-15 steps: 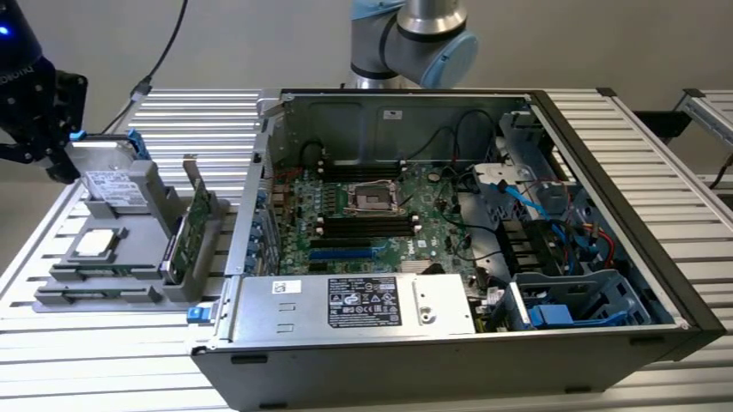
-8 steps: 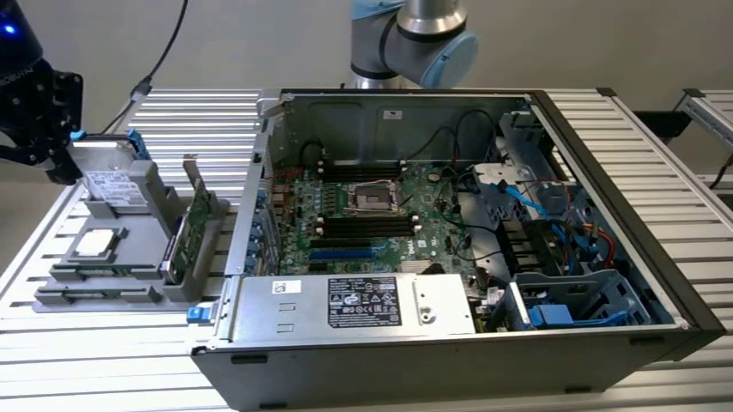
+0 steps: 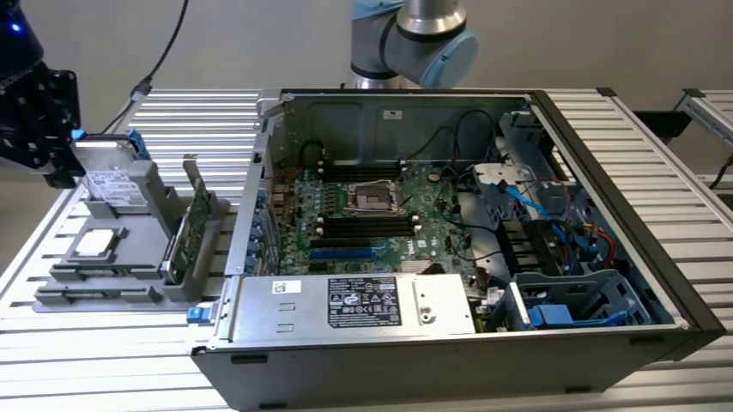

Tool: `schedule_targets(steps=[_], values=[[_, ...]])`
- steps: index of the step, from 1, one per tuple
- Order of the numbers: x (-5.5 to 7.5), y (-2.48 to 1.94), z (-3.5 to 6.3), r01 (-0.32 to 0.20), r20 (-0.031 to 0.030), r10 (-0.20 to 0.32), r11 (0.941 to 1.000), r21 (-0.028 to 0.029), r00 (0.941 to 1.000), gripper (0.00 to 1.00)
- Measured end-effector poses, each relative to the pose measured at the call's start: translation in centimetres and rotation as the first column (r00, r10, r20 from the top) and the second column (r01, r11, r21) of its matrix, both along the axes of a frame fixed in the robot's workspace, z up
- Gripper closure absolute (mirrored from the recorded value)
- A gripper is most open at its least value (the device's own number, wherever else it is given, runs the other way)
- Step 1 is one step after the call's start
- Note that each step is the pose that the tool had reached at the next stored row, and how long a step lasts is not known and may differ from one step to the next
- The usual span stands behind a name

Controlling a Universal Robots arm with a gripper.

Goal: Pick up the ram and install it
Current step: 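Pick up the ram and move it above insertion slot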

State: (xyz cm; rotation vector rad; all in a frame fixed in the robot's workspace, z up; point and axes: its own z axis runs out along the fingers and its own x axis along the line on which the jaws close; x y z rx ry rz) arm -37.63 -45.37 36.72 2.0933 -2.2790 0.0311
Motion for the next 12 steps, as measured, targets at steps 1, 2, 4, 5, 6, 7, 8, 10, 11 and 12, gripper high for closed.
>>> schedule_targets(steps=[1,2,4,5,6,7,8,10,11,12], values=[[0.0,0.0,-0.01,-0.018,0.0,0.018,0.9998,0.0,0.9998,0.75],[-0.01,0.0,-0.02,-0.036,0.0001,0.036,0.9994,0.0,0.9994,0.75],[-0.13,0.02,-0.04,-0.053,0.0002,0.053,0.9986,0.0002,0.9986,0.75],[-0.15,0.02,-0.03,-0.055,0.0001,0.055,0.9985,0.0,0.9985,0.75],[-0.18,0.02,-0.02,-0.056,0.0,0.056,0.9984,0.0,0.9984,0.75],[-0.21,0.02,-0.03,-0.057,0.0001,0.057,0.9984,0.0,0.9984,0.75],[-0.26,0.02,-0.03,-0.057,0.0001,0.057,0.9984,0.0,0.9984,0.75],[-0.48,0.02,-0.02,-0.057,-0.0001,0.057,0.9984,0.0,0.9984,0.75],[-0.68,0.02,-0.03,-0.057,0.0,0.057,0.9984,0.0,0.9984,0.75],[-0.91,0.02,-0.03,-0.057,0.0,0.057,0.9984,0.0,0.9984,0.75]])
